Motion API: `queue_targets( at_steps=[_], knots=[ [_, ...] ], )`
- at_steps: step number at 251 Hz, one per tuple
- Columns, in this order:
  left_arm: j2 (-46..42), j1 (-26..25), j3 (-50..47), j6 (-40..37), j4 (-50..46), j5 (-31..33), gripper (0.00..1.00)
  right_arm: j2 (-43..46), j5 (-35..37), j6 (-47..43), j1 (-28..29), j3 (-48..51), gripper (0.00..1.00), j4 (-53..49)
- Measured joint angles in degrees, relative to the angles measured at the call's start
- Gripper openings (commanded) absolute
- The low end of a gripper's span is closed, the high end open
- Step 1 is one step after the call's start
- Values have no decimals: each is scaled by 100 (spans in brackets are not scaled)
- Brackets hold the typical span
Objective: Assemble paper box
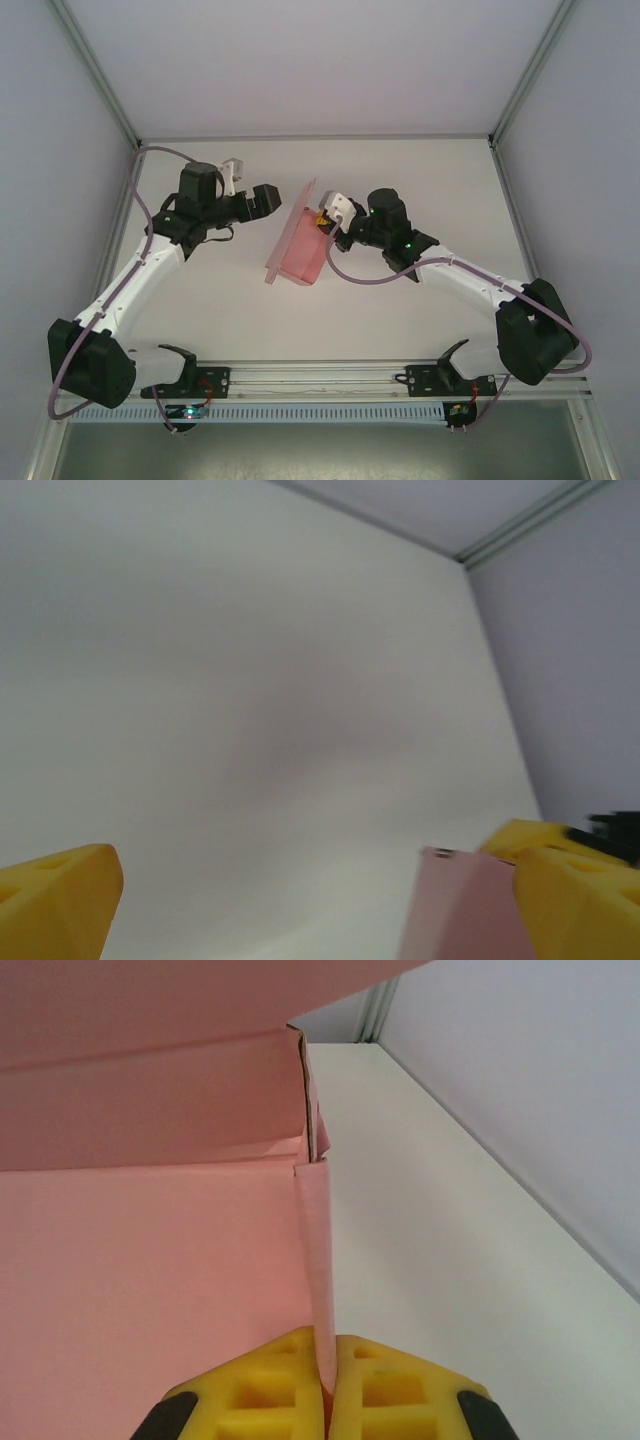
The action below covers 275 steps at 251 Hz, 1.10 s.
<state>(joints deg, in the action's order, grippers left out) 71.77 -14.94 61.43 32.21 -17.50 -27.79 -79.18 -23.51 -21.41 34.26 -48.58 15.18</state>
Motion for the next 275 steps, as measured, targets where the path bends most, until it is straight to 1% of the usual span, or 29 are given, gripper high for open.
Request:
queue_targets(
  at_steps=[39, 79, 102, 128, 160, 173, 229, 256, 275],
  knots=[
    [149, -13, 4, 46, 177, -514, 97, 0, 4, 24, 0, -2, 0, -2],
    [350, -146, -2, 59, 341, -826, 96, -39, 11, 63, 0, -85, 0, -70],
    [352, -225, -2, 96, 431, -745, 96, -129, 44, 68, 0, -240, 0, -208],
    [363, -308, 0, 109, 479, -439, 96, -258, 173, 90, 2, -437, 0, -391],
    [485, -455, 0, 199, 575, -278, 96, -385, 317, 282, 39, -555, 0, -479],
    [557, -479, 0, 289, 675, -251, 96, -402, 356, 404, 46, -555, 2, -481],
    [892, -538, -4, 671, 1329, -284, 95, -455, 553, 935, 33, -557, 2, -396],
    [914, -564, -55, 811, 1563, -280, 95, -461, 658, 1093, 33, -570, 5, -297],
    [920, -610, -68, 868, 1718, -247, 95, -461, 706, 1182, 20, -588, 5, -238]
  ],
)
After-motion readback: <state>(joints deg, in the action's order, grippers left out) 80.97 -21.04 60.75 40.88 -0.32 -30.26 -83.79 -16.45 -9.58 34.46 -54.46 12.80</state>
